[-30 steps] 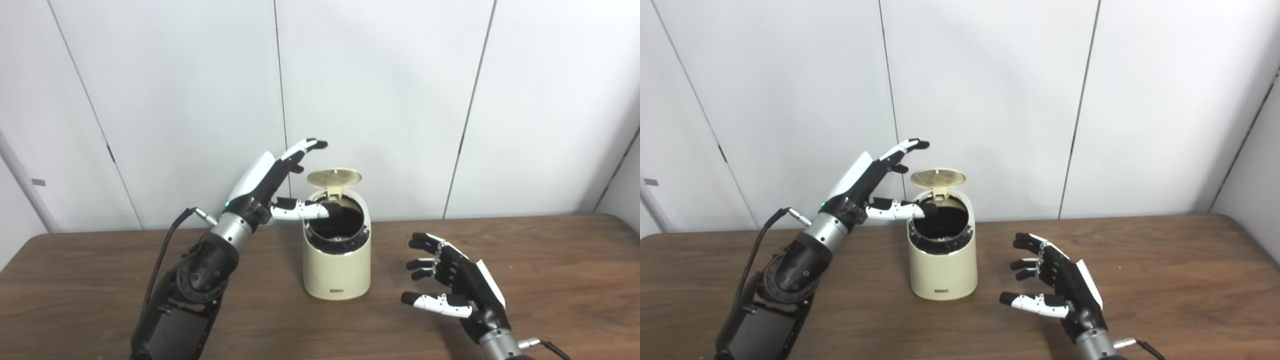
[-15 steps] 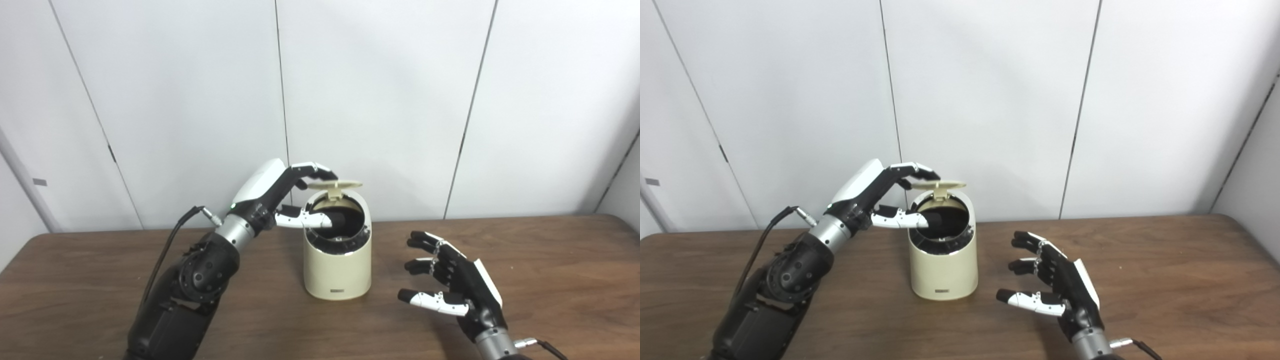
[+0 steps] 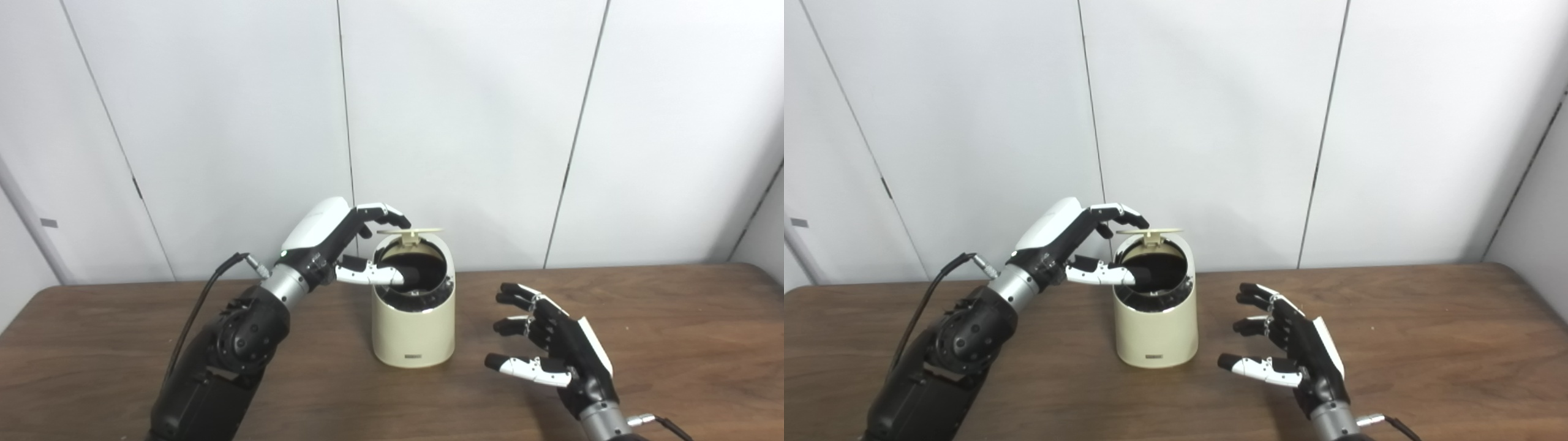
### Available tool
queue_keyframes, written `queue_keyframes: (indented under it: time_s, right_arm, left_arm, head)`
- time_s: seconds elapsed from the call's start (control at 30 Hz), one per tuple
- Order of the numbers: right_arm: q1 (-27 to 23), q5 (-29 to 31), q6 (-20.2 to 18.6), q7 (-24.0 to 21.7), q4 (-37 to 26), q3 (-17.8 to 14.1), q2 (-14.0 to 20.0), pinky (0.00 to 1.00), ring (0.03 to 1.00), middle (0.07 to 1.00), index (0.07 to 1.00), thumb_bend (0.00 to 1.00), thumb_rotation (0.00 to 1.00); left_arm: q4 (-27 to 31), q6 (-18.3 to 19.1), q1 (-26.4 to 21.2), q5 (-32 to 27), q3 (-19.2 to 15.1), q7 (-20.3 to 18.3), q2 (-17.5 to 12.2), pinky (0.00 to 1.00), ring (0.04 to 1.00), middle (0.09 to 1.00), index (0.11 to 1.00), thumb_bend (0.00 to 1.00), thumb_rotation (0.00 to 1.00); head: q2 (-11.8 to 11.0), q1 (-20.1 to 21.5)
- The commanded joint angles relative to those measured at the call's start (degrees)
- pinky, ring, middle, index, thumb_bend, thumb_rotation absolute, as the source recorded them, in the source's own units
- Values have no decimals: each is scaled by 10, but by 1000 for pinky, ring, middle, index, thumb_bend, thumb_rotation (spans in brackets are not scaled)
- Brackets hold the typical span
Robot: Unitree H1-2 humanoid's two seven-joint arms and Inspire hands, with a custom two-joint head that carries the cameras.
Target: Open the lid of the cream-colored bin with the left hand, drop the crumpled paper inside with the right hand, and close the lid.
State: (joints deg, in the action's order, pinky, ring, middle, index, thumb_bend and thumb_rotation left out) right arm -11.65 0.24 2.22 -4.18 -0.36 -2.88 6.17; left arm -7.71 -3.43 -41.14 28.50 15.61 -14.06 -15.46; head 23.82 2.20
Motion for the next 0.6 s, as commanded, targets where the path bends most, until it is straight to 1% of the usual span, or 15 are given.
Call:
queue_keyframes:
  time_s: [0.0, 0.13, 0.2, 0.33, 0.4, 0.47, 0.57]
  right_arm:
    - [-20, -2, 3, 8, -26, 1, -2, 587, 597, 769, 771, 796, 123]
    - [-21, -3, -2, 9, -27, 2, -5, 590, 597, 769, 769, 803, 125]
    - [-21, -3, -3, 10, -28, 3, -7, 598, 597, 768, 765, 804, 114]
    - [-20, -5, -10, 11, -35, 6, -10, 609, 599, 767, 764, 790, 92]
    - [-20, -5, -12, 12, -37, 6, -11, 608, 599, 769, 766, 789, 79]
    - [-20, -7, -14, 12, -38, 7, -12, 613, 600, 777, 774, 787, 96]
    - [-20, -5, -14, 10, -38, 7, -11, 623, 603, 786, 778, 779, 92]
  left_arm:
    - [24, -17, -20, 3, -3, 6, -8, 660, 792, 769, 746, 895, 553]
    - [30, -24, -12, 11, 1, 6, -10, 654, 796, 768, 749, 902, 553]
    - [31, -26, -8, 13, 3, 6, -11, 664, 805, 774, 755, 905, 558]
    - [34, -34, 2, 22, 11, 4, -13, 654, 811, 781, 767, 922, 574]
    - [39, -33, 6, 24, 14, -2, -13, 677, 831, 790, 780, 928, 588]
    - [46, -34, 11, 23, 16, -8, -13, 694, 844, 790, 780, 949, 608]
    - [52, -35, 16, 24, 16, -9, -13, 695, 845, 787, 776, 941, 585]
  head:
    - [0, 1]
    - [1, 6]
    - [2, 8]
    - [4, 10]
    - [5, 11]
    - [5, 11]
    - [6, 11]
